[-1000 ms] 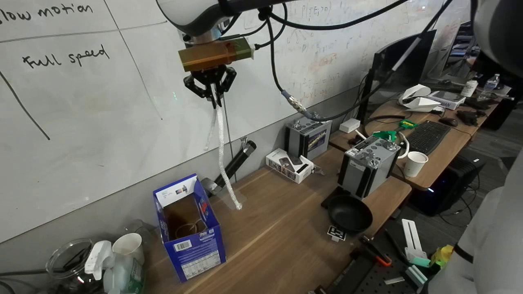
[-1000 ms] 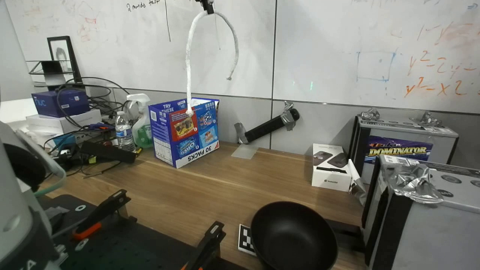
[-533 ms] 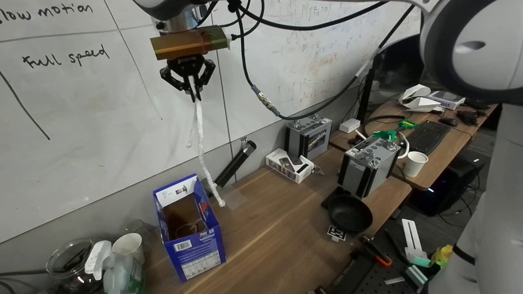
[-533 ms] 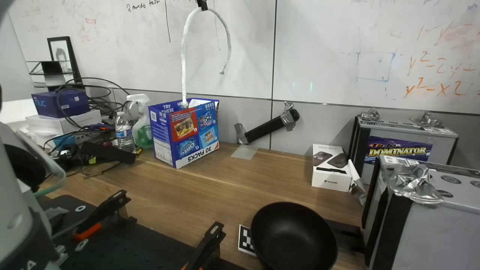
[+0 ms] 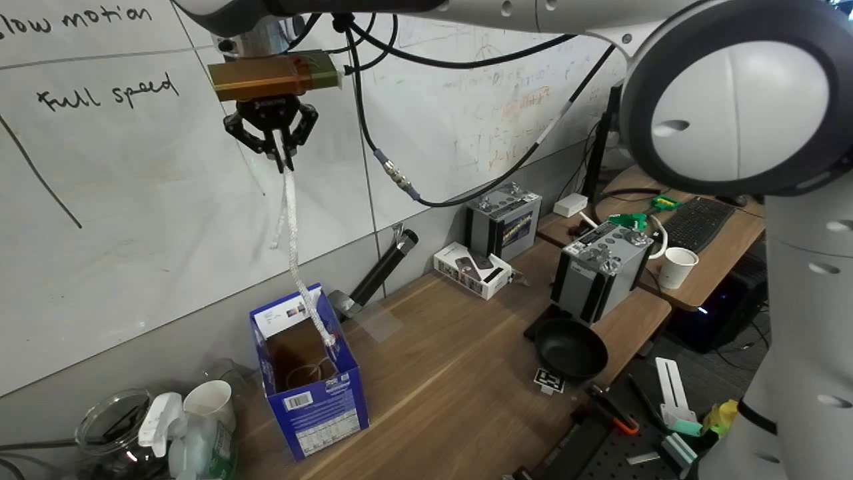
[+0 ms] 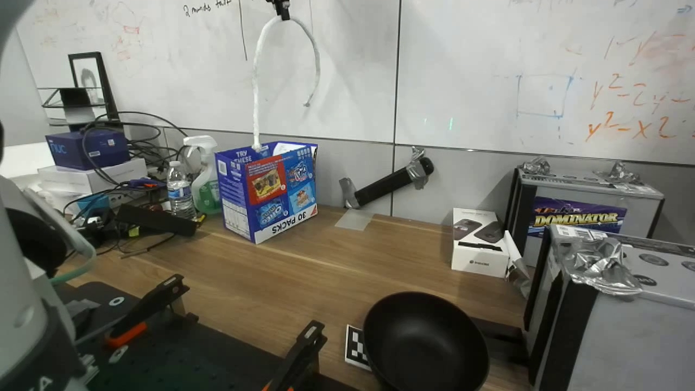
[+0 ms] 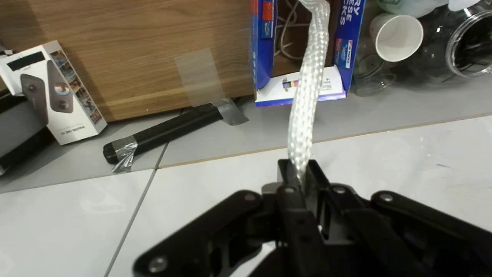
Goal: Put the right and left ropes in the box
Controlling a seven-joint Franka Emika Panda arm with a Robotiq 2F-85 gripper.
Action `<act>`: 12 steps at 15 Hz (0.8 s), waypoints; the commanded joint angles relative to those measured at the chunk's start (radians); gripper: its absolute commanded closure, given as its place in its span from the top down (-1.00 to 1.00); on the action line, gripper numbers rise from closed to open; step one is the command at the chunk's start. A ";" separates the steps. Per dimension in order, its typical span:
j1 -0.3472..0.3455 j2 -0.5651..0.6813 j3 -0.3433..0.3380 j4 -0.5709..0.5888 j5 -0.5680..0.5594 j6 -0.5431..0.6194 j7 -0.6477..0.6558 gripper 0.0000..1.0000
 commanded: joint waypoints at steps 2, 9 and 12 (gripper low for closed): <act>-0.001 0.075 0.022 0.097 0.039 -0.012 -0.045 -0.87; -0.009 0.047 0.060 0.027 0.081 0.008 -0.103 -0.87; -0.014 0.012 0.084 -0.031 0.118 0.011 -0.133 -0.88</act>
